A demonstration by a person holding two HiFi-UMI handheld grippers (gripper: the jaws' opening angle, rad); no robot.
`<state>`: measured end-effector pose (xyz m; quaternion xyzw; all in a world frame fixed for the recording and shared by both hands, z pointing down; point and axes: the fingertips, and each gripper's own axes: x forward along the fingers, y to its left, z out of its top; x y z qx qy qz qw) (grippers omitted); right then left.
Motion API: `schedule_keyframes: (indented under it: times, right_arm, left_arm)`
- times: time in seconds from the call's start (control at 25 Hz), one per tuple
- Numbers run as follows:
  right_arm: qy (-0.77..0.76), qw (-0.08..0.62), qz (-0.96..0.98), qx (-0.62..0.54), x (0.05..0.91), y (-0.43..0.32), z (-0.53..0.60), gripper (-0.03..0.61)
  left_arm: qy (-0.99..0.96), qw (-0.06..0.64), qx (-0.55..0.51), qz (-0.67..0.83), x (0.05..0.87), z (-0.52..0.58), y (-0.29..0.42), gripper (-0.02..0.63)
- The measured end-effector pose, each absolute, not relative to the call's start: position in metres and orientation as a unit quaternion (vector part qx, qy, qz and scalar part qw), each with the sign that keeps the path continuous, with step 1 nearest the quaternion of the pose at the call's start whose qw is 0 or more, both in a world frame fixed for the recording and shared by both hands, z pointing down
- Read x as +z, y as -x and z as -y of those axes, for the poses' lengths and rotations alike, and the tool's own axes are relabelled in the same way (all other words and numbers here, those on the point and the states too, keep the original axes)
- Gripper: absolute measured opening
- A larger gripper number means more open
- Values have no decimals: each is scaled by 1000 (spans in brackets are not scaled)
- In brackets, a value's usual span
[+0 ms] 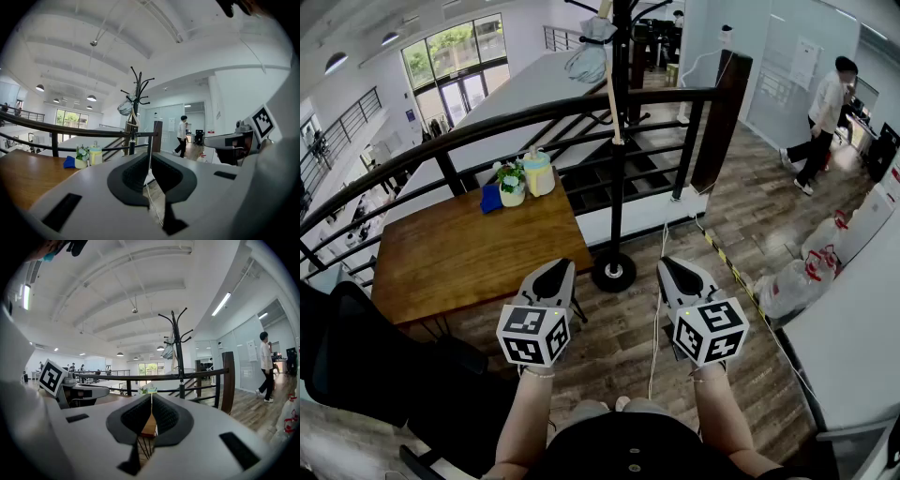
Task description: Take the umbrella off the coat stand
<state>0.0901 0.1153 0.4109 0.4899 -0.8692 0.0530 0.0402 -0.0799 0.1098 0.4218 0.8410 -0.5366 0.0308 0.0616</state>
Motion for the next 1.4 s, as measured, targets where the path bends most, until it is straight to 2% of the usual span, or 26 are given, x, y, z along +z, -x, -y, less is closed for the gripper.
schedule_keyframes:
  times: [0.64, 1.0, 1.4]
  right_arm:
    - [-457, 15, 886, 78, 414, -98, -120, 31]
    - [-428, 6, 902, 59, 416, -114, -108, 32]
    - [-425, 2, 903, 68, 424, -117, -59, 32]
  left_arm:
    - [-843, 46, 42, 534, 417, -105, 55, 29]
    - [-836, 65, 37, 544, 429, -94, 30, 29]
    - [-843, 67, 37, 532, 432, -36, 22, 29]
